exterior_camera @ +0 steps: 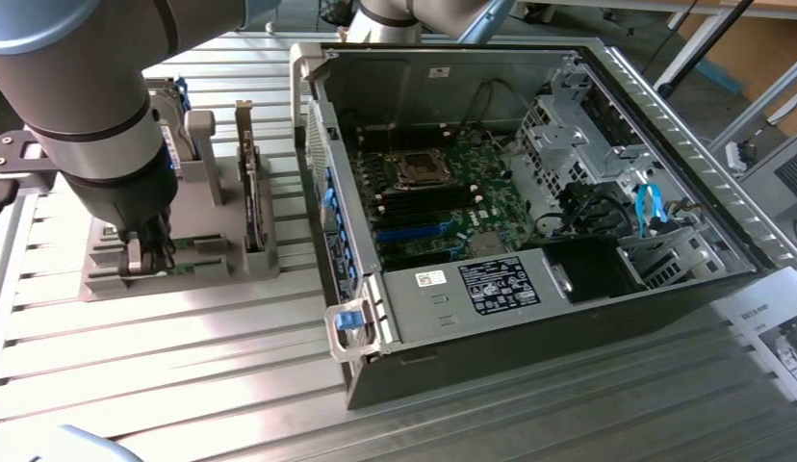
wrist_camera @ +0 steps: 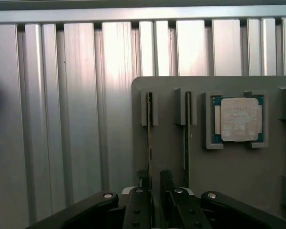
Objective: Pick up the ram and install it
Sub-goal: 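Pick up the ram and move it above insertion slot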
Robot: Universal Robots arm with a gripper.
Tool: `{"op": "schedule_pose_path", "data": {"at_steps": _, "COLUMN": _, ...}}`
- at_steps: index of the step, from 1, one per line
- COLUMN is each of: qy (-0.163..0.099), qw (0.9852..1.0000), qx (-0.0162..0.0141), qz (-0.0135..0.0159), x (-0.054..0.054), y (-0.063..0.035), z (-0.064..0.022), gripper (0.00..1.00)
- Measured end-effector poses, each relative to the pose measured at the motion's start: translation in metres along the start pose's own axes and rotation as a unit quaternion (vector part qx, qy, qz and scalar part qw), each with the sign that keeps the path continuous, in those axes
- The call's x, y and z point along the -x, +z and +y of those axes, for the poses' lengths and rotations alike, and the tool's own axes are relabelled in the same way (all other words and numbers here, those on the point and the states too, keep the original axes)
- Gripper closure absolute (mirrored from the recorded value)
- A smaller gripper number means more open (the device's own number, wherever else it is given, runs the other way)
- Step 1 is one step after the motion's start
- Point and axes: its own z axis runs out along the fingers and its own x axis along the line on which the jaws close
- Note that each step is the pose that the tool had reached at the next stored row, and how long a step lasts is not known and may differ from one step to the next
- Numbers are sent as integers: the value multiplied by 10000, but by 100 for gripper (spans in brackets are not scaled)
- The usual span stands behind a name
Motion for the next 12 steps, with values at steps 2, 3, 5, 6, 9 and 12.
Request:
{"op": "schedule_pose_path", "data": {"at_steps": 2, "qy": 0, "qw": 10000, "qx": 0, "qz": 0, "x": -1, "y": 12, "z": 0, "gripper": 76}}
{"op": "schedule_pose_path", "data": {"at_steps": 3, "qy": 0, "qw": 10000, "qx": 0, "qz": 0, "x": -1, "y": 18, "z": -1, "gripper": 76}}
{"op": "schedule_pose_path", "data": {"at_steps": 5, "qy": 0, "qw": 10000, "qx": 0, "qz": 0, "x": -1, "y": 29, "z": -1, "gripper": 76}}
{"op": "schedule_pose_path", "data": {"at_steps": 6, "qy": 0, "qw": 10000, "qx": 0, "qz": 0, "x": -2, "y": 35, "z": -1, "gripper": 76}}
{"op": "schedule_pose_path", "data": {"at_steps": 9, "qy": 0, "qw": 10000, "qx": 0, "qz": 0, "x": -3, "y": 51, "z": -1, "gripper": 76}}
{"op": "schedule_pose_path", "data": {"at_steps": 12, "qy": 0, "qw": 10000, "qx": 0, "qz": 0, "x": -3, "y": 67, "z": -2, "gripper": 76}}
